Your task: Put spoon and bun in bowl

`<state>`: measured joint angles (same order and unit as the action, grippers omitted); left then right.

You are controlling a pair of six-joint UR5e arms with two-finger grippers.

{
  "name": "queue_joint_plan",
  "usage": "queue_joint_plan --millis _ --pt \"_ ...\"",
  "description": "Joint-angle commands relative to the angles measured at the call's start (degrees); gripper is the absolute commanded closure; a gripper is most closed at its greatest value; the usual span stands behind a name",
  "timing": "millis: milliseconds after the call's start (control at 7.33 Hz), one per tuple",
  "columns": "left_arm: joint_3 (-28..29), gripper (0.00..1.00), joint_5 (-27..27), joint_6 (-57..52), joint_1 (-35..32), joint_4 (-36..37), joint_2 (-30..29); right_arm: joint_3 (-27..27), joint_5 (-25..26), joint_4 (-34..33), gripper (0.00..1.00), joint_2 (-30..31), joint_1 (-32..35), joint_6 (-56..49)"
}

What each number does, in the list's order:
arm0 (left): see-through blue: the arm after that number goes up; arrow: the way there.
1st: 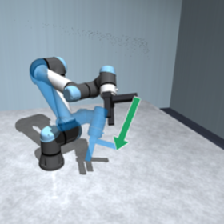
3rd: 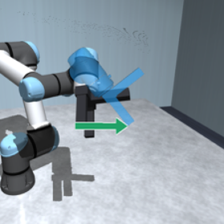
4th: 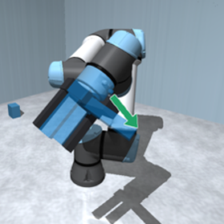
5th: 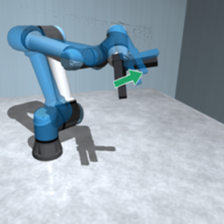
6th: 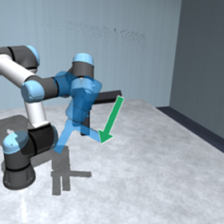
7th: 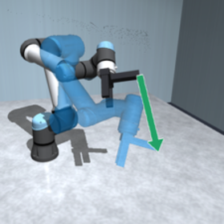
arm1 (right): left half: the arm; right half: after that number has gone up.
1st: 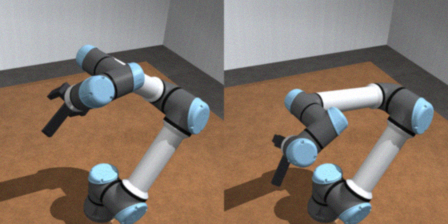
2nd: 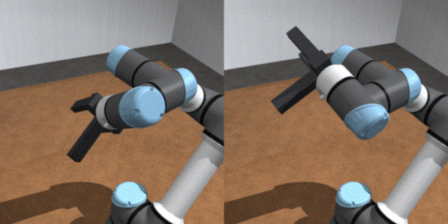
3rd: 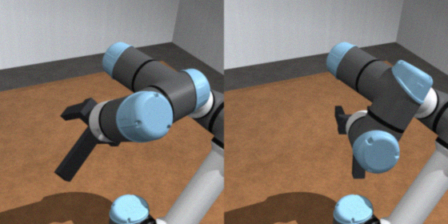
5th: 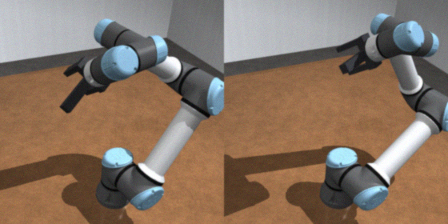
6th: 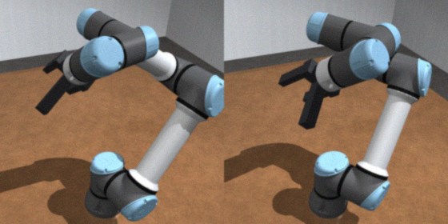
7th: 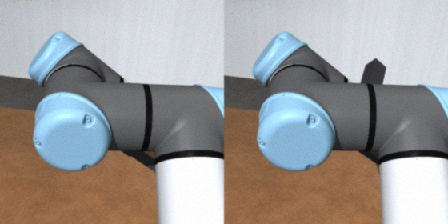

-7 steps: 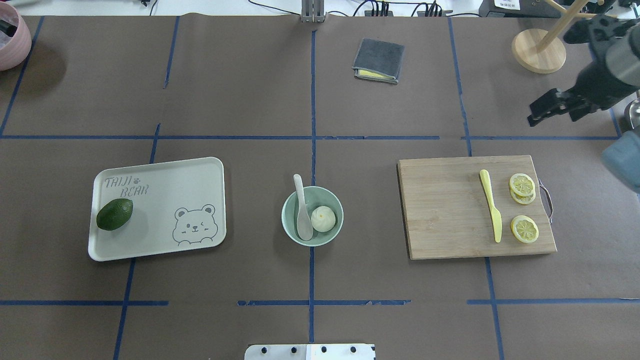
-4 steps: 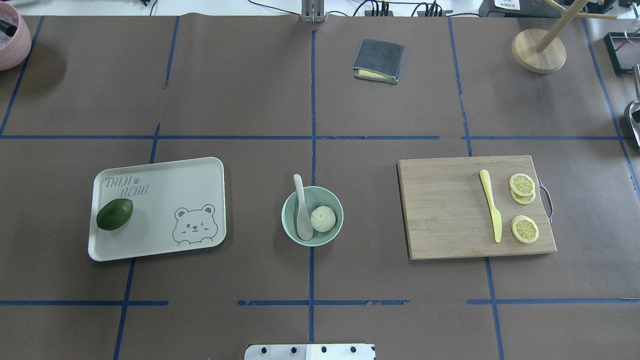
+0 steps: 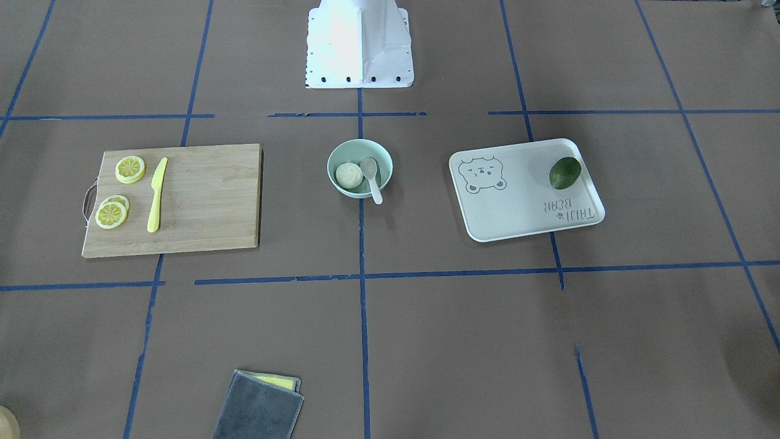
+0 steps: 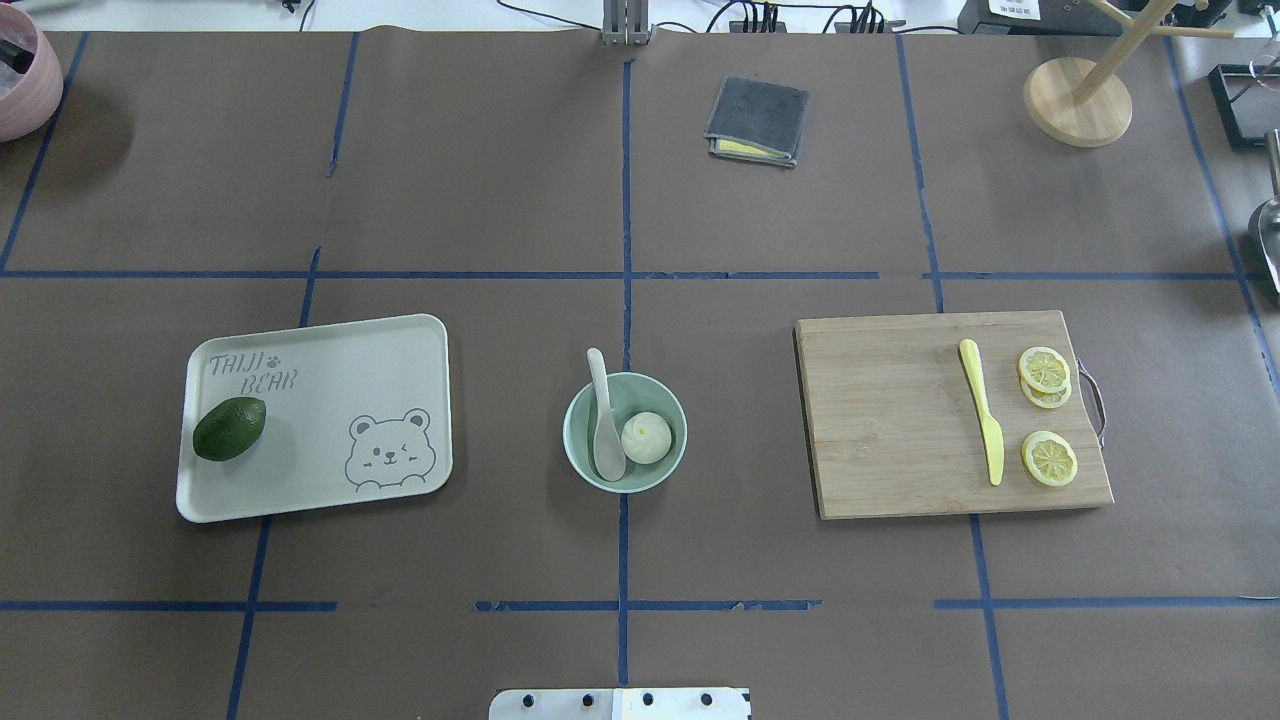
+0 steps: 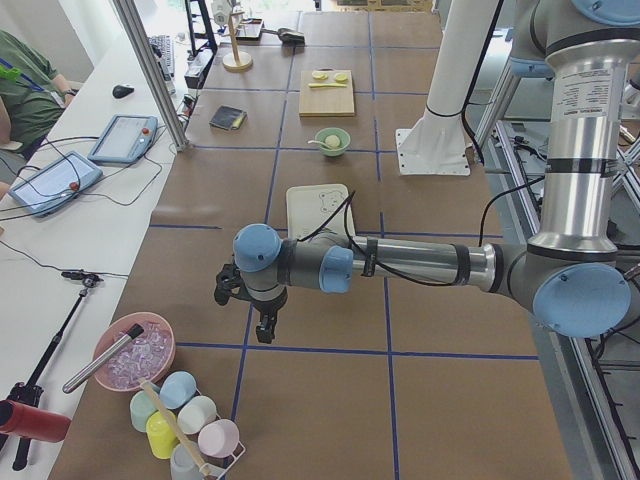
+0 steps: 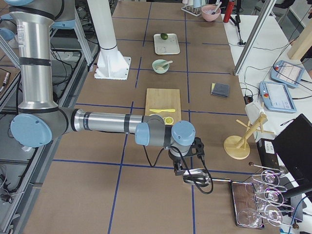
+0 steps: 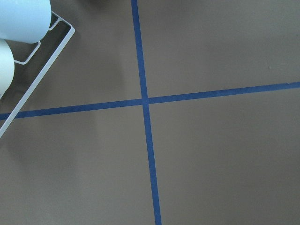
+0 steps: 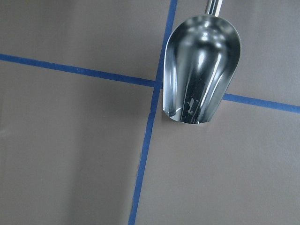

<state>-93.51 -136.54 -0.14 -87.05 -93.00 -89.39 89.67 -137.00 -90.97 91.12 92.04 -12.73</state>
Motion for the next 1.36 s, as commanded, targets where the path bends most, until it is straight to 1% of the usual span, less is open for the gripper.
queue_joint_plan --millis 0,682,1227 --pt "-0.01 0.0 -0.04 -0.03 -0.05 -0.25 1.32 -0.28 0.07 0.17 0.0 -0.24 0.33 0.51" --pt "-0.18 0.0 0.23 -0.03 -0.32 -0.16 2.64 1.04 -0.37 1.58 0.0 -0.59 0.33 10.86" --pt "-0.36 0.0 0.31 0.23 -0.32 -0.16 2.73 0.86 0.07 2.55 0.0 -0.5 0.34 12.28"
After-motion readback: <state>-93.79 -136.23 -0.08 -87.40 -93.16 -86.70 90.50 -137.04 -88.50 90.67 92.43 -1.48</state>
